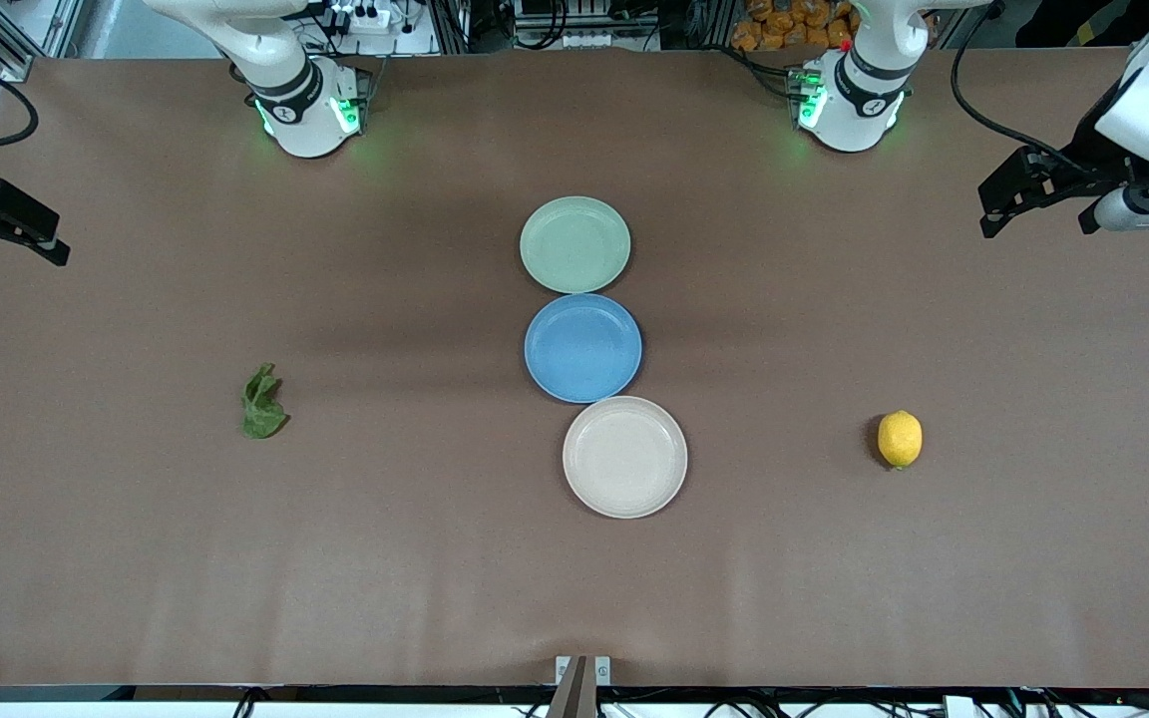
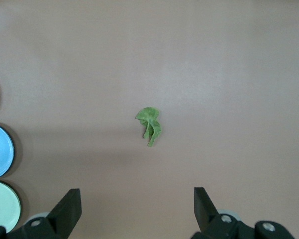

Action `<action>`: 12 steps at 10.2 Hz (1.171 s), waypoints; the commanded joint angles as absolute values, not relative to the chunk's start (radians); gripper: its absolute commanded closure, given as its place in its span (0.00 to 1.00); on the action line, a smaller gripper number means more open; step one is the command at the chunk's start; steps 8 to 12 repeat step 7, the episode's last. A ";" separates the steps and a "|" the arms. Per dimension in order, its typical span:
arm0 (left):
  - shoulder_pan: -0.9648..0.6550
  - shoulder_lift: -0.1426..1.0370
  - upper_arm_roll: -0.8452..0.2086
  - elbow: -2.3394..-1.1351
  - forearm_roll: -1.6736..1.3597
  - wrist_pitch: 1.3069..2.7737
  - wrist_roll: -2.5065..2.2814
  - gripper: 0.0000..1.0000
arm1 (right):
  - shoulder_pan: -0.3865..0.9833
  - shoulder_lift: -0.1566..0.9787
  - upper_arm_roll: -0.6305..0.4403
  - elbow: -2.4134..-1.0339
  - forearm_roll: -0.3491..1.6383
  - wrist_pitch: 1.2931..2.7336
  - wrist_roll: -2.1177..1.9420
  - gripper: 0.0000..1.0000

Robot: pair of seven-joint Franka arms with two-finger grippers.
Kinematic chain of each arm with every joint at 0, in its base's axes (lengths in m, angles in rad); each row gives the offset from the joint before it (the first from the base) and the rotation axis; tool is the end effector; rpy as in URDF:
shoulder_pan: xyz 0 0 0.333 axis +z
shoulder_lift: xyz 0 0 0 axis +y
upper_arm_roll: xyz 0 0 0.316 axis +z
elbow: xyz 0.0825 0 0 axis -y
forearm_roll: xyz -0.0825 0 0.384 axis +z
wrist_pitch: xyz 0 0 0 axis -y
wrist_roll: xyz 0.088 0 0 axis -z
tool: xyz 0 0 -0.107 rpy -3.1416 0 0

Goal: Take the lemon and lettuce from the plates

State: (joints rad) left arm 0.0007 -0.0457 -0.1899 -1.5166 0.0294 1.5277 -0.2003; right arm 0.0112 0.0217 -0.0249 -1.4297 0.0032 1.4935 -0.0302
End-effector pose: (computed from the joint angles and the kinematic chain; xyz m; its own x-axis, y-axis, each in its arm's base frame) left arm 0.5266 -0.1004 0.6706 0.9980 0.0123 0.0624 0.0139 -0.9996 -0.0260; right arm 0.5532 -0.0070 0.6716 0.9990 0.0168 0.0422 0.0169 -0.9999 -0.0014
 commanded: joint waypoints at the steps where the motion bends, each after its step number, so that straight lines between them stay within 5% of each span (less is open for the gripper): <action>1: 0.003 -0.041 -0.193 -1.496 0.021 1.506 -0.183 0.00 | 0.015 0.008 -0.034 -1.427 0.026 1.468 -0.038 0.00; 12: 0.003 -0.041 -0.195 -1.496 0.021 1.506 -0.184 0.00 | 0.020 0.009 -0.032 -1.427 0.028 1.468 -0.035 0.00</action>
